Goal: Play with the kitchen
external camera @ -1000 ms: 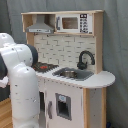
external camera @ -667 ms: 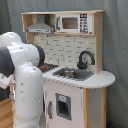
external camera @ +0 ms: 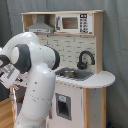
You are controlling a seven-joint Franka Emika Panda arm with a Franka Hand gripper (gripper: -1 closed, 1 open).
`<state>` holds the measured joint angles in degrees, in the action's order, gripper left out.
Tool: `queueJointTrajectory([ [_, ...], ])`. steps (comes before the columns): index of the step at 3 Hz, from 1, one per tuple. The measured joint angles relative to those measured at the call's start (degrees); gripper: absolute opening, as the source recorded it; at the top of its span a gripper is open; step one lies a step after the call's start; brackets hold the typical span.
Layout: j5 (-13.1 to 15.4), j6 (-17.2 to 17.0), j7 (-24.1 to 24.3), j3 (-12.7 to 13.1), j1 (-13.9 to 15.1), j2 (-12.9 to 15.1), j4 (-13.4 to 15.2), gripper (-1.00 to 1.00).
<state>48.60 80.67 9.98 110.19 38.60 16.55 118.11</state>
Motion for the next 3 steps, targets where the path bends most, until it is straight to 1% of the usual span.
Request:
queueJointTrajectory([
  [1, 0.01, 1.36, 0.22, -1.12, 0.01, 5.51, 0.83, 1.0],
  [2, 0.28, 3.77, 0.63, -2.67, 0.15, 10.87, 2.23, 1.0],
  [3, 1.25, 6.31, 0.61, -2.82, 1.61, 15.1, 4.62, 1.0],
])
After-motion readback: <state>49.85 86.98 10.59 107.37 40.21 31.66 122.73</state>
